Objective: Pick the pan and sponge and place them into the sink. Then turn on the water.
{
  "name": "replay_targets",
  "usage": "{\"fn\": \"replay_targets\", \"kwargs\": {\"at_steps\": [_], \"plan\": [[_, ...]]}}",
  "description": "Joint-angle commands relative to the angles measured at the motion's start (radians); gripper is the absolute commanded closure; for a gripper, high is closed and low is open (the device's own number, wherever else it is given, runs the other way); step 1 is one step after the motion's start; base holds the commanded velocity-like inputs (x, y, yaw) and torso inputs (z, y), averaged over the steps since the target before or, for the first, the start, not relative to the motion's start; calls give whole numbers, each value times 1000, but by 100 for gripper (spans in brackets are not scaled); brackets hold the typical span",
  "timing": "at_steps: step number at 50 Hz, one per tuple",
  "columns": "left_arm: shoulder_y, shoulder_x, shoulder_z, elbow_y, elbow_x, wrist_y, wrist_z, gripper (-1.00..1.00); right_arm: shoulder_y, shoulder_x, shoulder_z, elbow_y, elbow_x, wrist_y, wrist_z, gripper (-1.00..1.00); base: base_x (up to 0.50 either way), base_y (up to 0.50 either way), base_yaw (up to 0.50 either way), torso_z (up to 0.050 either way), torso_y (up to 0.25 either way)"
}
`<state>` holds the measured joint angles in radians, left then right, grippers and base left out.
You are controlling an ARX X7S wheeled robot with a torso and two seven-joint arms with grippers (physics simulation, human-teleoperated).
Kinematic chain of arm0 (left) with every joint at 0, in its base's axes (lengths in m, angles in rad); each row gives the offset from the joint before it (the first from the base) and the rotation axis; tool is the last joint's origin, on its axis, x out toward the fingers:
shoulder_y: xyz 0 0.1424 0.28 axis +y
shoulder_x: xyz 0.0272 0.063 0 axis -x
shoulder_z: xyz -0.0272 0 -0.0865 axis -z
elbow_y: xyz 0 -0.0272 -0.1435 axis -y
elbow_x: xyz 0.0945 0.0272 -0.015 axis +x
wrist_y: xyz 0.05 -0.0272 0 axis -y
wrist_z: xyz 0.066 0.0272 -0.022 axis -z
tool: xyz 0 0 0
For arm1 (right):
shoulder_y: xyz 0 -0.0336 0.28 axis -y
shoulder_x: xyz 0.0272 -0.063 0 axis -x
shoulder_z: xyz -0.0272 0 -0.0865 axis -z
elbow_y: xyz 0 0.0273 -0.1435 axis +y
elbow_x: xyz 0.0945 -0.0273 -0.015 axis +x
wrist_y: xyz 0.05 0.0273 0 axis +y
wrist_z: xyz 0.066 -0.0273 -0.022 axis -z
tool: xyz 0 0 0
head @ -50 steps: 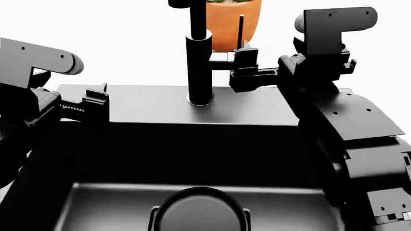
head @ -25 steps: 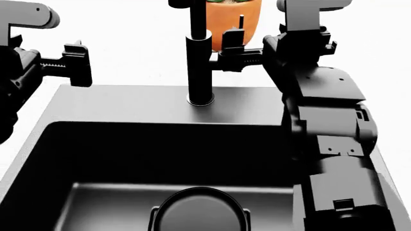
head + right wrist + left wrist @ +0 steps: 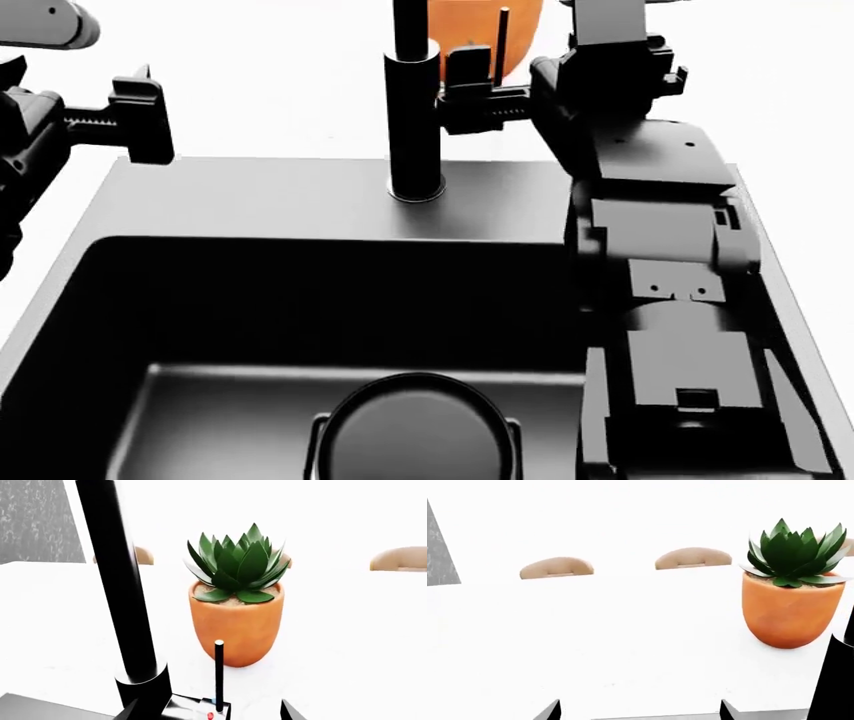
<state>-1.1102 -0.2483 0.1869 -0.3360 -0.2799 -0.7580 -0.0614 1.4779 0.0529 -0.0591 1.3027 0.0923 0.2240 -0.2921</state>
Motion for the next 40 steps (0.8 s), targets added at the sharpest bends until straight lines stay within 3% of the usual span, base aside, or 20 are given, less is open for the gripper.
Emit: {"fn": "replay_targets", "kwargs": {"at_steps": [1, 40], "plan": [[2, -5, 1, -15, -5, 24, 12, -100, 31, -15, 44, 6, -75, -13, 9, -100, 0, 0, 0, 4, -88], [-61, -23, 19, 9, -25, -32, 25, -100, 119, -11, 44, 6, -83, -13, 39, -100, 0, 0, 0, 4, -73]]}}
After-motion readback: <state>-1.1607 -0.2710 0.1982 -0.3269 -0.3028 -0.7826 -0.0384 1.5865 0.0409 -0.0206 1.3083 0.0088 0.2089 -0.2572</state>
